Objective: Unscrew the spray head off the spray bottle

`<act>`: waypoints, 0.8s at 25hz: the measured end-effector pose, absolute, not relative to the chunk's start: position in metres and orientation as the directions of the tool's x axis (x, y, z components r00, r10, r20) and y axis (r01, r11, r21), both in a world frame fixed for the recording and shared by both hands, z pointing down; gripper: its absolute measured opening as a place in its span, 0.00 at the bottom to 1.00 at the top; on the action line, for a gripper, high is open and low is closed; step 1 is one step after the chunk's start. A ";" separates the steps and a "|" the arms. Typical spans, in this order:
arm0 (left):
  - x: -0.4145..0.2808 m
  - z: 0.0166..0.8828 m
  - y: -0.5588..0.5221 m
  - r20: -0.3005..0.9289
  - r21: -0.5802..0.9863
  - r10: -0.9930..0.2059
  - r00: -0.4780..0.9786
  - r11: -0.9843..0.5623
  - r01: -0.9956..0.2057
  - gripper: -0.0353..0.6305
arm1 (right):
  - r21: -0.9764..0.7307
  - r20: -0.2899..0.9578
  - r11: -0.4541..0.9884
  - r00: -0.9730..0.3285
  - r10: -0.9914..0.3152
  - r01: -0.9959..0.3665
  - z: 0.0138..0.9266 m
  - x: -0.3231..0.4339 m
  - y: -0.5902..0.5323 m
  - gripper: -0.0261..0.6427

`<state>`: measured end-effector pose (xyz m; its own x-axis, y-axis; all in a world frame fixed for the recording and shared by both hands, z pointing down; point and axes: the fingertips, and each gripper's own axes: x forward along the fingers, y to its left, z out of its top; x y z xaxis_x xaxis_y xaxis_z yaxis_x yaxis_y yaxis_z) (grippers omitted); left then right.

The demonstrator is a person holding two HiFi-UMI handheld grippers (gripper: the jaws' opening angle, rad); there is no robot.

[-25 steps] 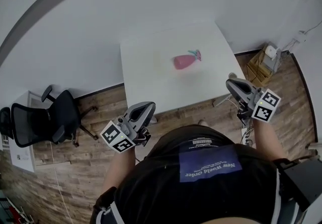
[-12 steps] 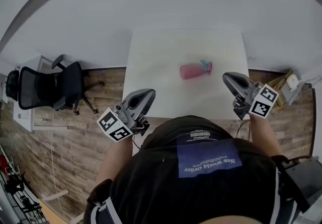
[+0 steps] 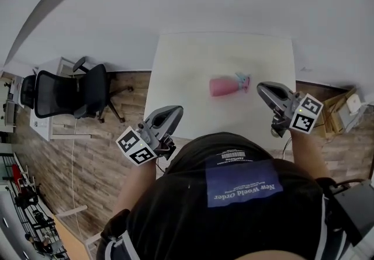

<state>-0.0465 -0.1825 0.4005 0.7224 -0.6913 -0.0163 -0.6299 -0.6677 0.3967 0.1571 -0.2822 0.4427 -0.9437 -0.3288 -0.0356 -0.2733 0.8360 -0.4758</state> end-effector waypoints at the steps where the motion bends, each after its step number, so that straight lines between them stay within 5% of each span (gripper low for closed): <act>1: -0.047 0.401 -0.185 -0.015 0.400 -0.689 0.725 -0.668 -0.627 0.06 | -0.479 -0.032 0.834 -0.943 -0.330 -0.275 0.444 0.157 -0.284 0.03; 20: -0.142 0.476 -0.267 -0.041 0.448 -0.380 0.924 -0.834 -0.323 0.06 | -0.475 -0.013 0.730 -0.825 -0.565 -0.492 0.415 0.079 -0.313 0.03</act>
<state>-0.1419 -0.2674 0.4762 0.9239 -0.3805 -0.0414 -0.3233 -0.8337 0.4477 0.0785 -0.3132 0.4150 -0.8250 -0.5649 -0.0133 -0.4919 0.7296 -0.4752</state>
